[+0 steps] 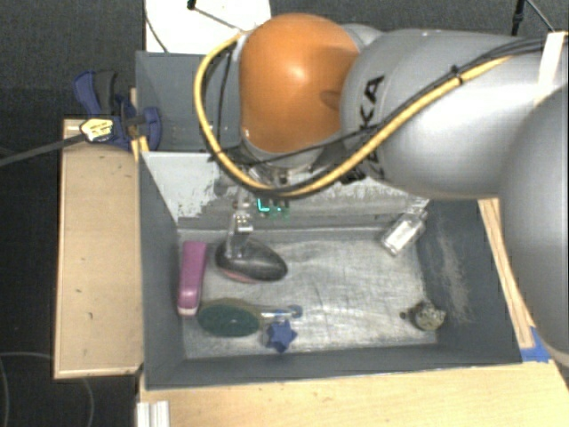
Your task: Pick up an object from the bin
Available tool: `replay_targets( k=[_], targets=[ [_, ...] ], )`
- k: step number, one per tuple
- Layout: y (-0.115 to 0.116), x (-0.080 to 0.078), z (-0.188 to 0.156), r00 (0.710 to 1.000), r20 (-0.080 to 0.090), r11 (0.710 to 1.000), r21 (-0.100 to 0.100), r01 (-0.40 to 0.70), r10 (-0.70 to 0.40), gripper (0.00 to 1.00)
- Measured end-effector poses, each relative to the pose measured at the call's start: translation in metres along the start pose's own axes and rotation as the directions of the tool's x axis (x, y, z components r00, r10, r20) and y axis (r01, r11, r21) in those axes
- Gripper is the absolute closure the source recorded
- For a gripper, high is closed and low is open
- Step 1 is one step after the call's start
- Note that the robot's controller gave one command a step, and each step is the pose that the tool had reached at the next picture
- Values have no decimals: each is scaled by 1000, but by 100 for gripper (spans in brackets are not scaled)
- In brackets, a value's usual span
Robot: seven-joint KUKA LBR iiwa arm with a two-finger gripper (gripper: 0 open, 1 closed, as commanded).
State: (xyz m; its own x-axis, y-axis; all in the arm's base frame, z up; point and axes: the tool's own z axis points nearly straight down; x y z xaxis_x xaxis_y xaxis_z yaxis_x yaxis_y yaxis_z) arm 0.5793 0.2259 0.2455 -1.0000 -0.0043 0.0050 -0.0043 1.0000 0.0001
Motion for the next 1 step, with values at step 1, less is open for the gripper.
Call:
replay_targets(
  k=[1],
  targets=[
    [-73, 2, 89, 997, 0, 997, 4, -83, 83, 0]
  ],
)
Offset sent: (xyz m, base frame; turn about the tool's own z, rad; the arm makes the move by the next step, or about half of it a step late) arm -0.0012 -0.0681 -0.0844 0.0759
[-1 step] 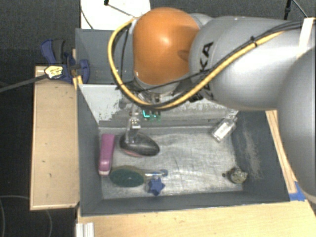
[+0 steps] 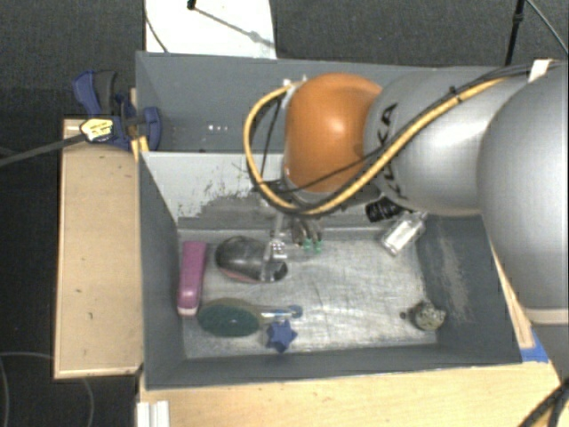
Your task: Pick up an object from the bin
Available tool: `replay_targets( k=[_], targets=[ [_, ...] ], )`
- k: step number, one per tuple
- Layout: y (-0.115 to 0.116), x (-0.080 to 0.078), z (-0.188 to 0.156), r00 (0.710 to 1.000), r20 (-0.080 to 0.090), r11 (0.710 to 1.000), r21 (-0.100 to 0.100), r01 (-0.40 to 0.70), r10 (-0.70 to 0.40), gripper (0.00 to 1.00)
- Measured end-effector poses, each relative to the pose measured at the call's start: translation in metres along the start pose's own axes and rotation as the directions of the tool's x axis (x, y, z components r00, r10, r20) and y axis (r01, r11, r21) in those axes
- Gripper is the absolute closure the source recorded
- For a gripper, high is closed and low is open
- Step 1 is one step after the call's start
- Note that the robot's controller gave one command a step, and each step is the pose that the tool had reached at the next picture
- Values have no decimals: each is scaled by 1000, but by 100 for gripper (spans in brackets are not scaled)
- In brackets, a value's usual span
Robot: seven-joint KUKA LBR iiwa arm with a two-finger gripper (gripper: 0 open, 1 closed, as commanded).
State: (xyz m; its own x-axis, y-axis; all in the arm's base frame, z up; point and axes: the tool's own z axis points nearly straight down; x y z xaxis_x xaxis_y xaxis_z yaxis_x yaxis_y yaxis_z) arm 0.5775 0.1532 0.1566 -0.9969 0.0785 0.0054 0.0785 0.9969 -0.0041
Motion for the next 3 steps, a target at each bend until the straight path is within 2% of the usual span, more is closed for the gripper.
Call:
replay_targets(
  k=[1, 2, 3],
  targets=[
    [12, 3, 81, 992, 0, 991, -3, -130, 130, 0],
    [13, 1, 77, 991, 7, 991, -7, -134, 134, 100],
    [28, -15, -54, 982, 13, 982, -11, -190, 190, 100]
  ],
)
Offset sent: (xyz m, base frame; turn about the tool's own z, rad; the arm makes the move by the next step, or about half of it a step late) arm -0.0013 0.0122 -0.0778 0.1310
